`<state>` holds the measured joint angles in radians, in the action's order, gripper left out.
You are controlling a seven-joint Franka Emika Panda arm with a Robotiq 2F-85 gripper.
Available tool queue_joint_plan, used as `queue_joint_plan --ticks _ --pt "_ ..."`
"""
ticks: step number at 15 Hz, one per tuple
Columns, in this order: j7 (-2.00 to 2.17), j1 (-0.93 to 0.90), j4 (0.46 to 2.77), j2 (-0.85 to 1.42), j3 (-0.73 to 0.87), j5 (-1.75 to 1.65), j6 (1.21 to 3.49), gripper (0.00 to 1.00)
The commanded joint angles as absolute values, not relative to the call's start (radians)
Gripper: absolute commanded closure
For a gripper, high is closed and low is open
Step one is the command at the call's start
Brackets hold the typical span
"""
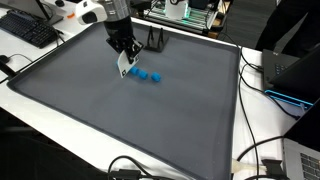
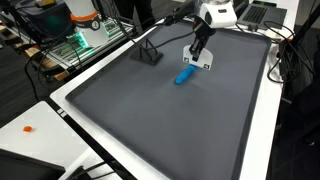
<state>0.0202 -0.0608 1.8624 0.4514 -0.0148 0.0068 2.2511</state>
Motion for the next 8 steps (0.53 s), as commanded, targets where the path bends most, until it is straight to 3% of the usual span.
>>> queue_joint_plan --ticks 1,8 --pt "0.016 -0.045 1.909 0.428 -0.006 -0.008 2.280 0.99" --pt "-0.002 -0.028 1.934 0.445 -0.013 0.013 2.295 0.99"
